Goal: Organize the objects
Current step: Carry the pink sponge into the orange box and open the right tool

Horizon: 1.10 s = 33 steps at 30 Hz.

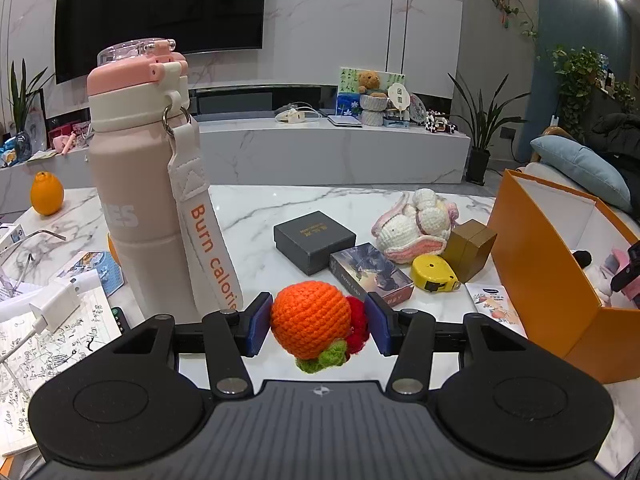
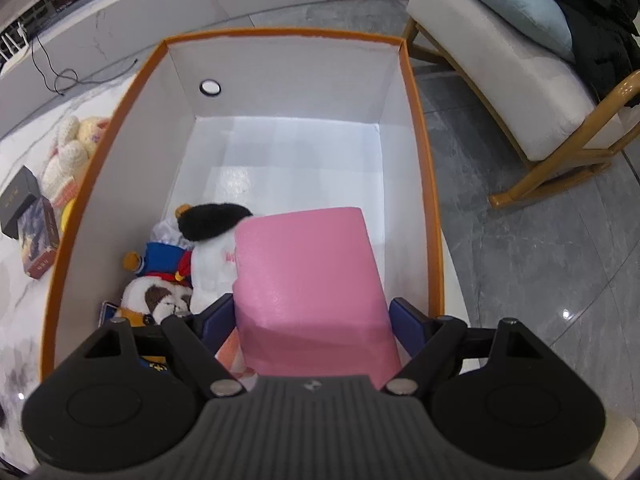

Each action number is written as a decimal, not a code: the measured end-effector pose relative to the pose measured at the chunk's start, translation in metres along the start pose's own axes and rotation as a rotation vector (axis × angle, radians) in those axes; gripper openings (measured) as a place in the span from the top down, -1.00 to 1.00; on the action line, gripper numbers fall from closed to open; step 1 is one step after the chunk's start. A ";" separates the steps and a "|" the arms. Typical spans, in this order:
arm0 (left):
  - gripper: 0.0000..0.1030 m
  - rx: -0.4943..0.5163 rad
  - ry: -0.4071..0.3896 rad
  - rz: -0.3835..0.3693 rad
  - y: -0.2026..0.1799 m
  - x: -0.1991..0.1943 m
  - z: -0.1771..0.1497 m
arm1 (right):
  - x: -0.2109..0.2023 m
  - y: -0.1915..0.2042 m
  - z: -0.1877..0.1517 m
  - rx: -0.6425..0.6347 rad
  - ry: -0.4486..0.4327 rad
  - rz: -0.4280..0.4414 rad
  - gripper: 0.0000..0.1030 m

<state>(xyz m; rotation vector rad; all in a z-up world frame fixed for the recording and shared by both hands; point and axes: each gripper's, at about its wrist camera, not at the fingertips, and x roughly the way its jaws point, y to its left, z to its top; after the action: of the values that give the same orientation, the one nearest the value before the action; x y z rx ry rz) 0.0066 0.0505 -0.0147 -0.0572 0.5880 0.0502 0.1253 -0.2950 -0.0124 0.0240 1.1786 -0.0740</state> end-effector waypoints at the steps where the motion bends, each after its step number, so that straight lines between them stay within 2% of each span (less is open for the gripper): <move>1: -0.14 0.000 -0.001 0.000 0.000 -0.001 0.000 | 0.001 0.001 -0.001 -0.001 0.001 -0.007 -0.62; 8: -0.14 -0.001 0.001 -0.001 0.002 0.000 0.001 | 0.002 0.005 -0.003 0.001 -0.005 -0.030 -0.66; 10: -0.14 0.006 0.002 -0.003 0.002 0.000 0.001 | 0.001 0.007 -0.001 -0.007 -0.005 -0.028 -0.74; 12: -0.14 0.000 0.000 0.003 0.004 0.000 0.001 | -0.003 0.010 -0.001 -0.024 -0.025 -0.032 -0.95; 15: -0.14 -0.016 0.008 0.009 0.008 0.001 0.002 | -0.009 0.018 -0.003 -0.092 -0.072 -0.102 -0.96; 22: -0.14 -0.014 0.018 0.000 0.007 0.002 0.001 | -0.015 0.013 -0.006 -0.066 -0.088 -0.056 -0.97; 25: -0.14 -0.002 0.022 -0.015 0.002 0.002 0.001 | -0.025 0.013 -0.014 -0.037 -0.160 -0.062 -0.98; 29: -0.14 -0.012 0.042 -0.047 -0.008 0.005 0.006 | -0.038 0.011 -0.027 0.012 -0.205 0.006 -0.97; 33: -0.14 -0.009 0.031 -0.062 -0.030 0.002 0.018 | -0.055 -0.002 -0.044 0.088 -0.315 0.012 -0.98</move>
<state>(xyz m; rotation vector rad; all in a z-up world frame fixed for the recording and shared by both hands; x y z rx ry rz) 0.0200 0.0221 0.0008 -0.0853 0.6170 -0.0086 0.0640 -0.2922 0.0221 0.0938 0.8601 -0.1152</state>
